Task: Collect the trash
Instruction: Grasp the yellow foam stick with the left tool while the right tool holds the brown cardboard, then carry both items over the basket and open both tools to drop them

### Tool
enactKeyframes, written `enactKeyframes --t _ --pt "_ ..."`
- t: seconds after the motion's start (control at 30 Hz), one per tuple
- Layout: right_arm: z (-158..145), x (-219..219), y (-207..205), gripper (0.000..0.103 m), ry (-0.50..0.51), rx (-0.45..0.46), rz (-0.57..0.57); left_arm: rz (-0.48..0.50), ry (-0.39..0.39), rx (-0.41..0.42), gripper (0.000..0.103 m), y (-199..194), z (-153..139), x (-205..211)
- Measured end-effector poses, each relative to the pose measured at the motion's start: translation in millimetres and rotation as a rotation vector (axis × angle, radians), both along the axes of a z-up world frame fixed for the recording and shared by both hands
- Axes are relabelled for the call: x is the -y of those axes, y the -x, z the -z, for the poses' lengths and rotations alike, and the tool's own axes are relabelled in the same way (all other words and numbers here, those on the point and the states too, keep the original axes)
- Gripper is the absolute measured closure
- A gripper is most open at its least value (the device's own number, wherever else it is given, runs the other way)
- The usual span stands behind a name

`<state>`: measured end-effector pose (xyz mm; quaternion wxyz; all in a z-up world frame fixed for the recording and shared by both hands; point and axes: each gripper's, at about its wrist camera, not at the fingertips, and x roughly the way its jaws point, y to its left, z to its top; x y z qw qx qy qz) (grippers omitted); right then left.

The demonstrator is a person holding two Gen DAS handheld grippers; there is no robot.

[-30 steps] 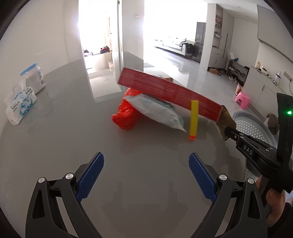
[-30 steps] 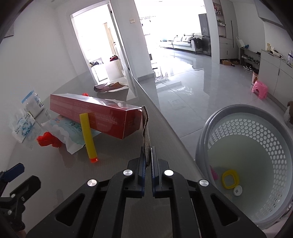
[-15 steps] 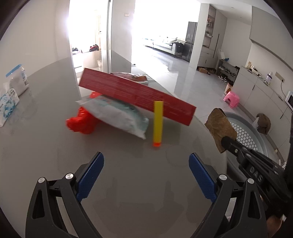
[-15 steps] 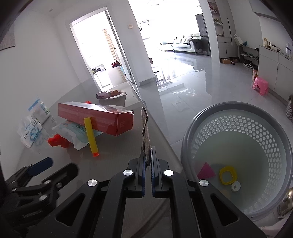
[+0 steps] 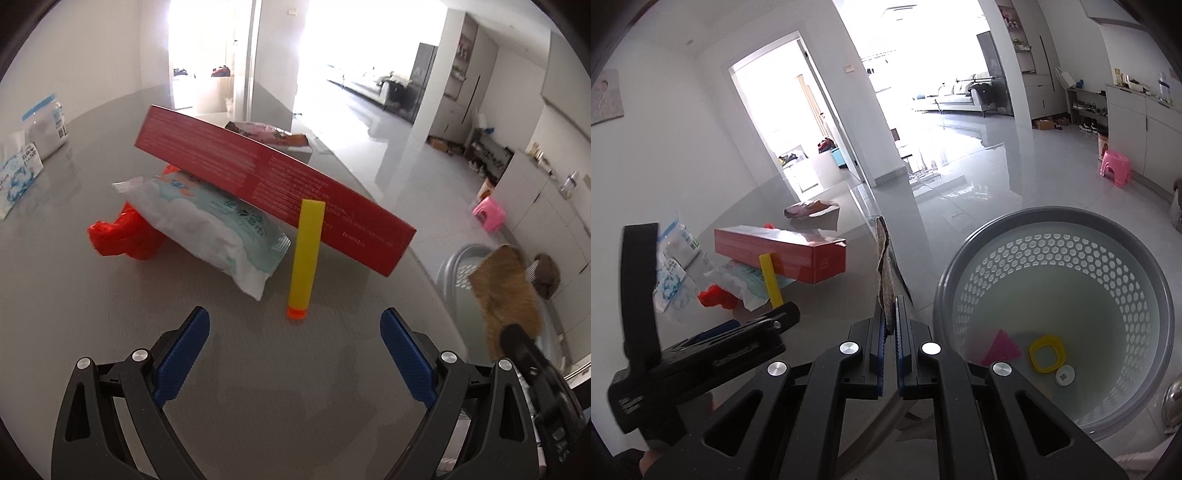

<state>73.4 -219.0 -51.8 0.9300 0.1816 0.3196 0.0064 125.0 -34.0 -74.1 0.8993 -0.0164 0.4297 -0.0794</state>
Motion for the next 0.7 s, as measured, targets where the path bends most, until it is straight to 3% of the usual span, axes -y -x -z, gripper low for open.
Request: enactKeyframes --t 0.3,0.5,0.57,0.7 --pt "5.6 19.6 4.5 0.098 -0.064 0.002 0.008 -0.02 -0.018 -0.042 0.03 -17.7 3.7 11.8" --pt "7.2 24.3 6.4 0.098 -0.082 0.004 0.013 -0.02 -0.031 -0.037 0.061 -14.8 4.0 11.9" --pt "7.4 24.9 7.2 0.098 -0.087 0.004 0.014 -0.013 -0.019 -0.034 0.08 -13.1 3.3 9.7" --pt "6.6 23.9 7.4 0.098 -0.083 0.005 0.009 0.004 0.011 -0.039 0.09 -8.1 3.8 6.7"
